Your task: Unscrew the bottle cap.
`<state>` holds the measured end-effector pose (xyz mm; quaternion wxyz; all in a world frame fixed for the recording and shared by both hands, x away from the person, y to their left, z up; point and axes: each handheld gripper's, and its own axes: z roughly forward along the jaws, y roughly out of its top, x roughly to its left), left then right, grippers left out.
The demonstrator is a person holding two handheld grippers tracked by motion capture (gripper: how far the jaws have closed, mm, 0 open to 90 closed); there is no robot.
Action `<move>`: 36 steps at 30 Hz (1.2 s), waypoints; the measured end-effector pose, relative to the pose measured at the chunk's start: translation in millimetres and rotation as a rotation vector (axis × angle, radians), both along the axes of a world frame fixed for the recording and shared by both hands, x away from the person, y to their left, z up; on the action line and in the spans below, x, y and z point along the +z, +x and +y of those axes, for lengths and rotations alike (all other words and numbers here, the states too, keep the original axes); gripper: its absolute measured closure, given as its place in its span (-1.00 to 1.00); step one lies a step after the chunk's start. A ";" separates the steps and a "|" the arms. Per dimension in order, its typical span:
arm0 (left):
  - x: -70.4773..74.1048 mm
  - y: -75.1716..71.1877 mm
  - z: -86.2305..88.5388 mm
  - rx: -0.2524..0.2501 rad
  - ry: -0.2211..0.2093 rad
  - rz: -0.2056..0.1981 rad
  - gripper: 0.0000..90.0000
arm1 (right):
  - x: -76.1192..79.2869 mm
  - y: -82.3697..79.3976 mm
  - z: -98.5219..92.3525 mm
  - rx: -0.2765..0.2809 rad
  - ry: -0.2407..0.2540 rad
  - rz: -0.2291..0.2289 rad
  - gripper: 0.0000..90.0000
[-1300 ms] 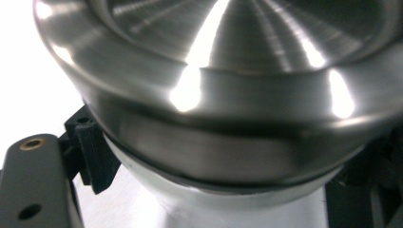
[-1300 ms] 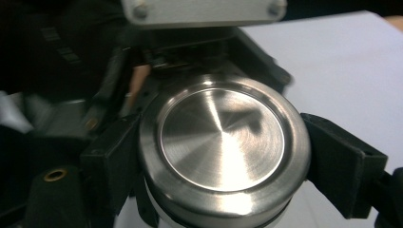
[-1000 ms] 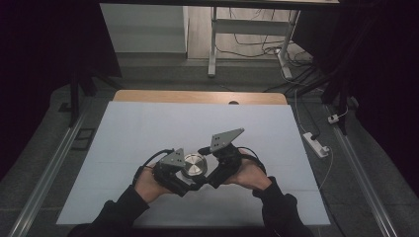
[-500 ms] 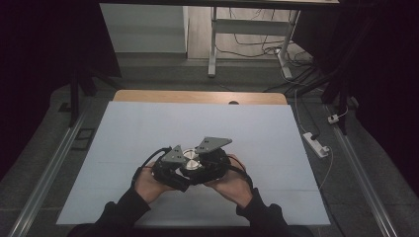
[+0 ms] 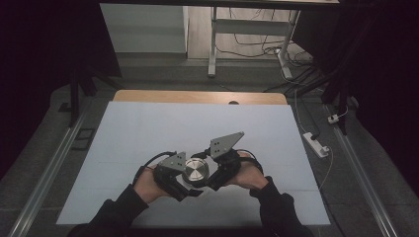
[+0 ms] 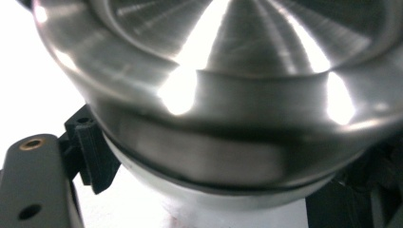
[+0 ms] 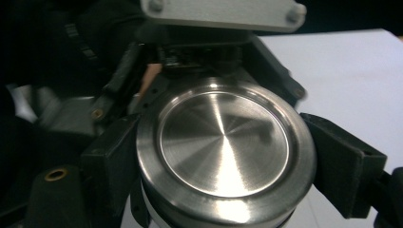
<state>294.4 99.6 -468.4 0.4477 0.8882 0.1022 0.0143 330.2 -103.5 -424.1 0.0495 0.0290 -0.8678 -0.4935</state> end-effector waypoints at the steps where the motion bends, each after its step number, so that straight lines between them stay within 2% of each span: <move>1: -1.1 -0.2 -2.3 0.016 0.009 0.001 -0.66 | -2.0 2.4 -1.0 0.005 0.000 0.024 -0.61; 3: -1.9 1.6 -1.8 0.043 0.020 -0.005 -0.66 | -3.3 4.2 -0.7 -0.032 -0.024 0.050 -0.73; 5: -2.2 2.5 -0.6 0.063 0.022 -0.002 -0.66 | -1.6 4.8 0.5 -0.110 -0.057 0.071 -0.86; 7: -2.8 6.1 4.4 0.134 0.016 0.005 -0.66 | 3.8 3.7 0.4 -0.199 -0.066 0.088 -0.91; 8: -2.5 7.7 6.6 0.150 0.022 0.002 -0.66 | 6.5 2.6 0.8 -0.248 -0.075 0.092 -0.93; 9: -2.9 8.4 7.7 0.178 0.014 0.006 -0.66 | 8.7 0.7 2.0 -0.298 -0.092 0.075 -0.94; 10: -2.9 8.4 7.7 0.178 0.014 0.006 -0.66 | 8.7 0.7 2.0 -0.298 -0.092 0.075 -0.94; 11: -3.2 9.1 9.0 0.222 0.016 0.004 -0.66 | 10.6 -6.0 7.4 -0.394 -0.125 0.014 -0.93; 12: -3.6 9.5 9.4 0.245 0.015 0.006 -0.66 | 10.5 -8.2 9.8 -0.418 -0.127 0.002 -0.90; 13: -3.6 9.5 9.4 0.245 0.015 0.006 -0.66 | 10.5 -8.2 9.8 -0.418 -0.127 0.002 -0.90; 14: -3.8 9.6 9.3 0.260 0.018 0.005 -0.66 | 9.3 -14.2 17.9 -0.474 -0.124 -0.022 -0.85; 15: -4.1 9.5 8.8 0.270 0.021 0.003 -0.66 | 9.3 -14.2 17.9 -0.474 -0.124 -0.022 -0.85; 16: -4.1 8.9 7.4 0.281 0.029 -0.002 -0.66 | 6.9 -18.9 24.7 -0.519 -0.122 -0.047 -0.82; 19: -3.9 7.6 5.3 0.272 0.032 -0.002 -0.66 | 3.6 -23.8 31.0 -0.544 -0.107 -0.077 -0.62; 21: -3.4 7.1 5.8 0.258 0.032 -0.002 -0.66 | 3.2 -25.1 31.5 -0.536 -0.103 -0.087 -0.60; 23: -2.9 7.1 6.1 0.240 0.033 -0.004 -0.66 | 4.7 -24.1 29.2 -0.503 -0.106 -0.080 -0.60; 25: -1.4 6.4 6.8 0.175 0.019 0.006 -0.66 | 6.4 -21.3 24.8 -0.443 -0.099 -0.063 -0.60; 26: -0.8 6.5 7.2 0.142 0.017 0.007 -0.66 | 7.1 -19.4 21.9 -0.403 -0.089 -0.047 -0.60; 27: -0.8 6.5 7.2 0.142 0.017 0.007 -0.66 | 7.5 -17.0 18.8 -0.358 -0.078 -0.026 -0.60; 28: -0.1 6.0 7.5 0.103 0.016 0.004 -0.66 | 8.0 -13.7 14.6 -0.297 -0.062 0.001 -0.60; 29: 0.2 4.4 6.4 0.057 -0.002 0.012 -0.66 | 8.0 -10.6 11.3 -0.240 -0.049 0.016 -0.60; 30: 0.2 4.4 6.4 0.057 -0.002 0.012 -0.66 | 7.4 -8.0 9.0 -0.194 -0.037 0.024 -0.60; 31: 0.8 1.8 3.2 0.007 -0.009 0.010 -0.66 | 6.6 -4.9 6.3 -0.136 -0.022 0.043 -0.60; 32: 0.8 1.8 3.2 0.007 -0.009 0.010 -0.66 | 5.3 -2.0 4.0 -0.086 -0.004 0.061 -0.60; 34: 0.5 0.5 -1.4 -0.006 -0.009 0.013 -0.66 | 2.2 1.4 -0.6 -0.032 0.023 0.074 -0.61; 36: 0.3 0.2 -2.9 0.010 0.004 0.008 -0.66 | -0.2 4.7 -2.7 -0.025 0.012 0.090 -0.64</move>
